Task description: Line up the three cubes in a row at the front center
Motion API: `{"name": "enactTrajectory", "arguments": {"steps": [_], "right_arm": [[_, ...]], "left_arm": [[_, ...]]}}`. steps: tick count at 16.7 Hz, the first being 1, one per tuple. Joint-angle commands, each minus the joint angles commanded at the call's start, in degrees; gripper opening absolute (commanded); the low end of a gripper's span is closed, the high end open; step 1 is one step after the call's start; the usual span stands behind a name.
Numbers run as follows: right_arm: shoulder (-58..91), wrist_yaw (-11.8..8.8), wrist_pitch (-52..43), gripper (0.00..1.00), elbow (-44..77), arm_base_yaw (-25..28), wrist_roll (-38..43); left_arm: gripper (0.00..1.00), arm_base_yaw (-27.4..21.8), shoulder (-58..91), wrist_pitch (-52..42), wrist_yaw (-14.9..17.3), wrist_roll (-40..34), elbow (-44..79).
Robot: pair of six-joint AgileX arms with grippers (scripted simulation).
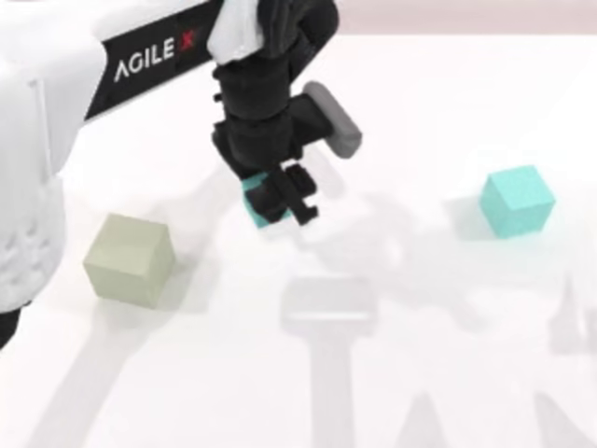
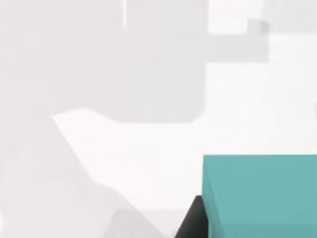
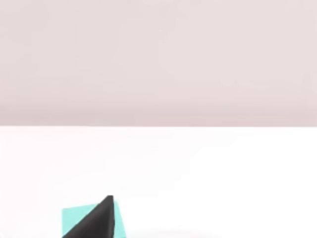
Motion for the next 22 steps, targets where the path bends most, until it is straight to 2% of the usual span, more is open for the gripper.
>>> {"name": "enactTrajectory", "arguments": {"steps": [6,9,16,22], "right_arm": [[0.00,0.00,0.00,1.00,0.00,0.00,0.00],[0.00,0.00,0.00,1.00,0.00,0.00,0.00],[0.00,0.00,0.00,1.00,0.00,0.00,0.00],[0.00,0.00,0.00,1.00,0.00,0.00,0.00]], "left_arm": [[0.00,-17.10,0.09,-2.92,-0.05,1.32,2.51],[0.00,-22.82,-0.18,-3.75,-0.03,1.78,3.24],[0.00,-23.52,-0.05,-2.75,0.00,1.91,2.37],[0.00,-23.60,2.15,8.91,-0.01,1.81,-6.73]]}}
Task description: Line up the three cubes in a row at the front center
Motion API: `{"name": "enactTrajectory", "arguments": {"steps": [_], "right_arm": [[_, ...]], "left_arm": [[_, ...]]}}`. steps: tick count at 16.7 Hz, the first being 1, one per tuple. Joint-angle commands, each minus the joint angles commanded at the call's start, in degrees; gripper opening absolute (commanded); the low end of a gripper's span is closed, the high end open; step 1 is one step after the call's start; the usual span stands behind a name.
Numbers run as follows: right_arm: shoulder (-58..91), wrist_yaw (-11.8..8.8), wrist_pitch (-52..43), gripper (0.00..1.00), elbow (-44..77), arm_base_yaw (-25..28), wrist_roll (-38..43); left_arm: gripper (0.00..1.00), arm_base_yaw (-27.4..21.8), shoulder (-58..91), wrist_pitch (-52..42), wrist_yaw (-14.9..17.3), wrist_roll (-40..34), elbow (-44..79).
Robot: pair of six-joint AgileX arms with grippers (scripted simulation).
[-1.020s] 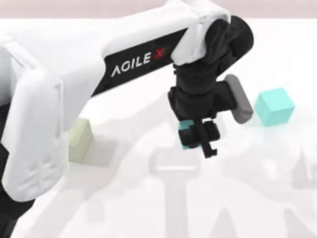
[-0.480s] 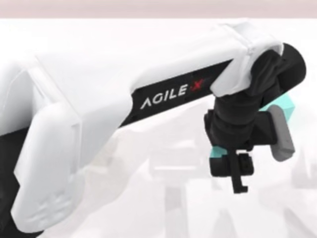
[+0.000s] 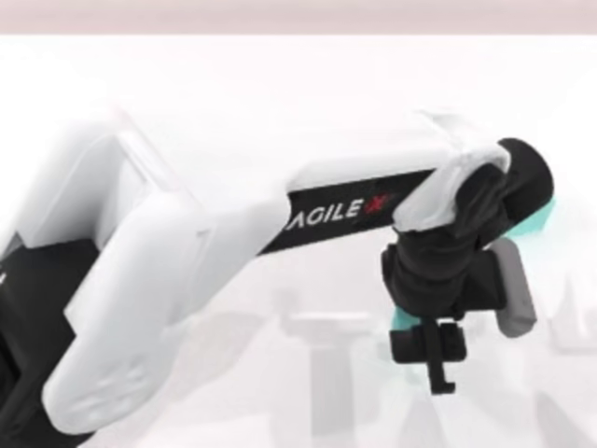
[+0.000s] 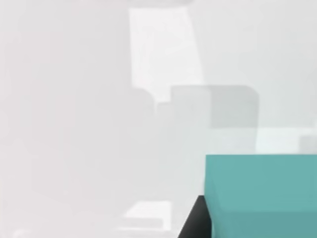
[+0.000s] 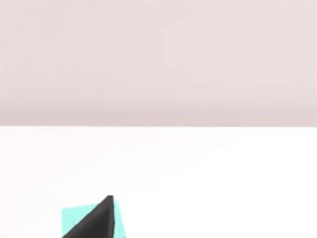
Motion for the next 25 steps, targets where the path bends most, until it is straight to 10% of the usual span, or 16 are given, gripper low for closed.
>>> {"name": "enactTrajectory", "arguments": {"steps": [5,18,25], "right_arm": [[0.00,0.00,0.00,1.00,0.00,0.00,0.00],[0.00,0.00,0.00,1.00,0.00,0.00,0.00],[0.00,0.00,0.00,1.00,0.00,0.00,0.00]], "left_arm": [[0.00,-0.07,0.34,1.31,0.01,0.04,-1.23],[0.98,-0.07,0.34,1.31,0.01,0.04,-1.23],[1.00,-0.07,0.34,1.31,0.01,0.04,-1.23]]}}
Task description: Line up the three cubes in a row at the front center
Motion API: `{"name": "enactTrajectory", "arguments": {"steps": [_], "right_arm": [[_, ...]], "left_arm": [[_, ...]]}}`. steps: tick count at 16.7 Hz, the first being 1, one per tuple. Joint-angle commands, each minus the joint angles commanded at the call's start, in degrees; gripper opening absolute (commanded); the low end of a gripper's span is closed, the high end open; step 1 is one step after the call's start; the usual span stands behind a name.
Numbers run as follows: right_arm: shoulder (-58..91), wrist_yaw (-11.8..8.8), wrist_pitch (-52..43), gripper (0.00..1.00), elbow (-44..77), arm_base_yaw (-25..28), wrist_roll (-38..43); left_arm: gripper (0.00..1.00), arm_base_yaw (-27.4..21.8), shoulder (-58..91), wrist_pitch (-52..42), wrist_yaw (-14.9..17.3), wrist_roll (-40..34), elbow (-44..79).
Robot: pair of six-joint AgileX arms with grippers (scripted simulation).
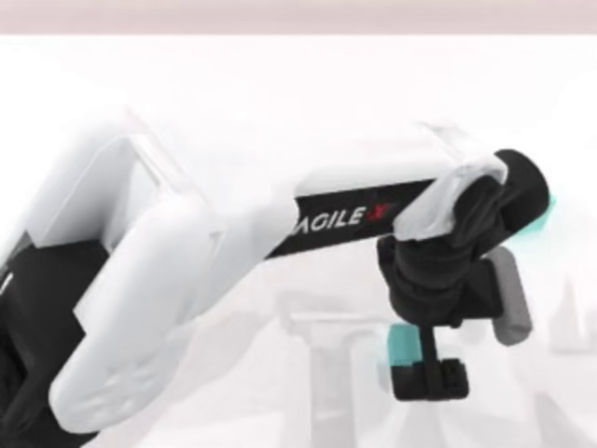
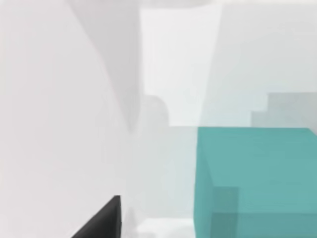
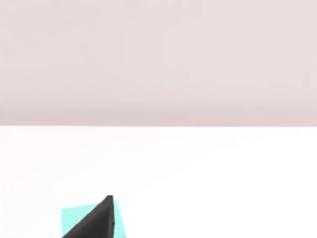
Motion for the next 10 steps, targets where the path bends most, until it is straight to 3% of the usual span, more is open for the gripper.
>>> {"name": "enactTrajectory", "arguments": {"steps": [4,10], "right_arm": [[0.00,0.00,0.00,1.00,0.00,0.00,0.00],[0.00,0.00,0.00,1.00,0.00,0.00,0.00]], "left_arm": [[1.00,0.11,-0.24,-1.00,0.01,0.06,1.00],[1.00,1.13,-2.27,-12.83,-0.04,0.02,10.20]]}}
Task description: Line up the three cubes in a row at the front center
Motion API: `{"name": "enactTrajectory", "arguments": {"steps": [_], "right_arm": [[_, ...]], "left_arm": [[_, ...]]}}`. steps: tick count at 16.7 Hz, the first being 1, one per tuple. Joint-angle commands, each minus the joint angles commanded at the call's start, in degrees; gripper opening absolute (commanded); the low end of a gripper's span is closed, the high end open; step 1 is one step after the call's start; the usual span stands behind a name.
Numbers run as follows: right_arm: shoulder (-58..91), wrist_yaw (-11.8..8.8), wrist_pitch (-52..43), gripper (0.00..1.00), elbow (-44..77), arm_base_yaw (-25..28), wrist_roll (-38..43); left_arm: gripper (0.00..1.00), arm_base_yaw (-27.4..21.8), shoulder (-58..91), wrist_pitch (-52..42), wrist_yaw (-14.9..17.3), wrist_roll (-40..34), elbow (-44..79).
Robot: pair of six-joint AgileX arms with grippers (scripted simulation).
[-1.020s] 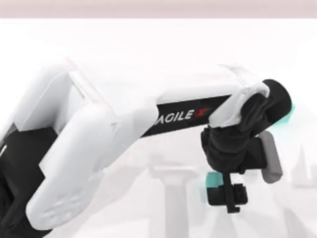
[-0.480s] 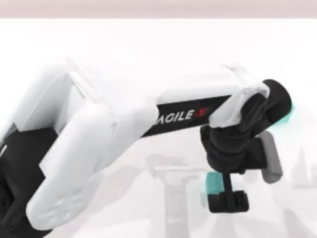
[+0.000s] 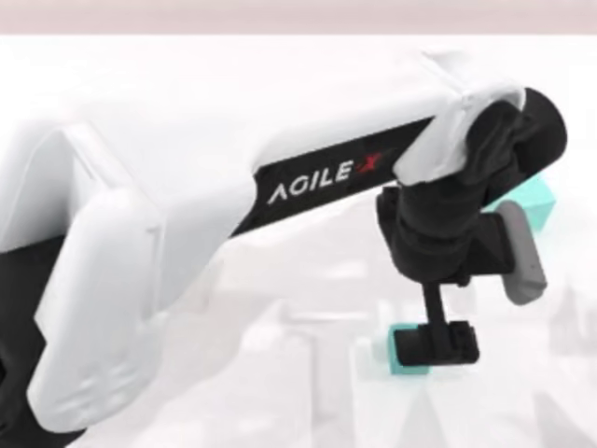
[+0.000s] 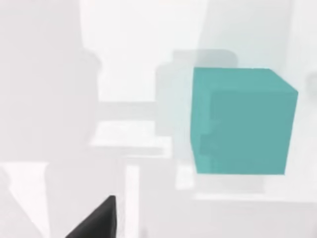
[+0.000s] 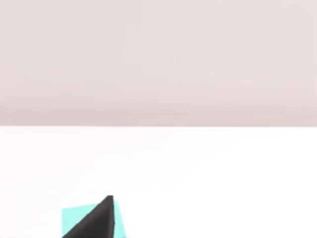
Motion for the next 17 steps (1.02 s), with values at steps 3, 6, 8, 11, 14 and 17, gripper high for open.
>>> {"name": "enactTrajectory", "arguments": {"steps": [3,6,8,11,14,17], "right_arm": [[0.00,0.00,0.00,1.00,0.00,0.00,0.00],[0.00,0.00,0.00,1.00,0.00,0.00,0.00],[1.73,0.03,-1.32,1.00,1.73,0.18,-0.08],[8.67,0.02,-6.12,1.00,8.63,0.97,-0.33],[21.15,-0.07,-13.75,1.00,20.54,2.31,-0.70],[37.97,-0.14,-23.17,1.00,35.20,3.91,-1.15]], "left_arm": [[1.00,0.16,-0.47,-1.30,0.01,0.01,1.22],[1.00,-0.17,-0.27,-1.16,0.00,0.00,1.11],[1.00,0.74,-2.00,-0.11,-0.11,-0.46,-0.50],[1.00,4.46,-9.10,4.07,-0.45,-2.50,-6.95],[1.00,10.53,-21.54,10.82,-0.86,-6.00,-17.82],[1.00,18.35,-38.75,19.70,-1.28,-10.56,-32.60]]}}
